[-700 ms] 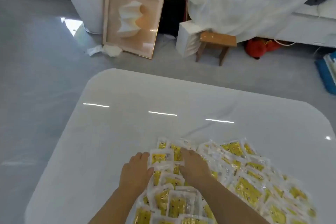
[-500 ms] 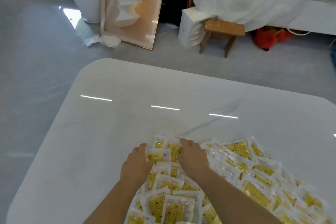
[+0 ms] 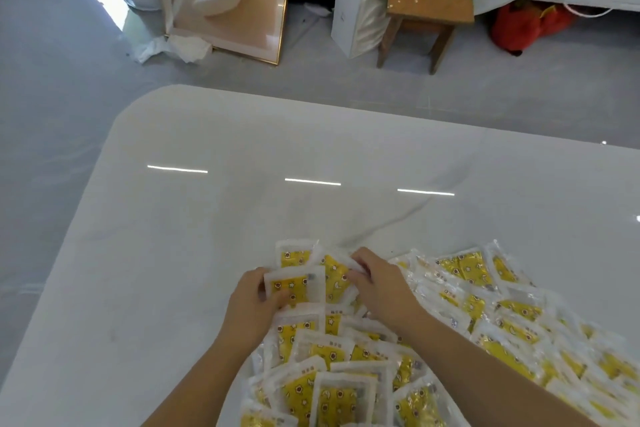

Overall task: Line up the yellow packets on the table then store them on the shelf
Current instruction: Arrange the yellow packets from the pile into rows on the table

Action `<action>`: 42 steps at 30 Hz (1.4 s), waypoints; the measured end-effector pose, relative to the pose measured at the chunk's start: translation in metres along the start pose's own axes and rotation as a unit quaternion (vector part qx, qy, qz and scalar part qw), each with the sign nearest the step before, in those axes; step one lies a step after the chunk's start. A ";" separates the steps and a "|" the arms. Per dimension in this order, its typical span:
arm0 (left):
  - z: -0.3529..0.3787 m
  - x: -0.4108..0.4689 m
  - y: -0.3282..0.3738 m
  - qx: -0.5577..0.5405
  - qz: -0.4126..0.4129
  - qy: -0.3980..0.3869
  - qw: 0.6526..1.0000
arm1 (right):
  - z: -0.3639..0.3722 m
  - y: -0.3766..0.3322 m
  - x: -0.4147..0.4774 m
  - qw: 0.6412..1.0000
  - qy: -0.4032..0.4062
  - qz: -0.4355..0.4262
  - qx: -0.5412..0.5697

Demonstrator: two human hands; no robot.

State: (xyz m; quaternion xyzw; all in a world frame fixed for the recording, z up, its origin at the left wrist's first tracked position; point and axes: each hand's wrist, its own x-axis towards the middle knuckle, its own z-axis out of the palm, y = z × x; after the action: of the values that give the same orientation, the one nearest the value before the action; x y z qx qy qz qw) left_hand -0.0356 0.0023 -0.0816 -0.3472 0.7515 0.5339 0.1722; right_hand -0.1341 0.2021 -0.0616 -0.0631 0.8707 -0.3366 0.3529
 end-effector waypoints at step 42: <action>-0.112 0.200 0.108 0.049 0.033 0.130 0.990 | -0.009 -0.105 0.157 0.935 0.085 0.144 0.314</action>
State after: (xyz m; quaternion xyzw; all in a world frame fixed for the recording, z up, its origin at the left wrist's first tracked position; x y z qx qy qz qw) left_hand -0.2397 -0.1484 -0.0922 -0.3797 0.8037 0.4525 0.0716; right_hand -0.2697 0.0721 -0.0807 0.2055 0.7473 -0.5426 0.3239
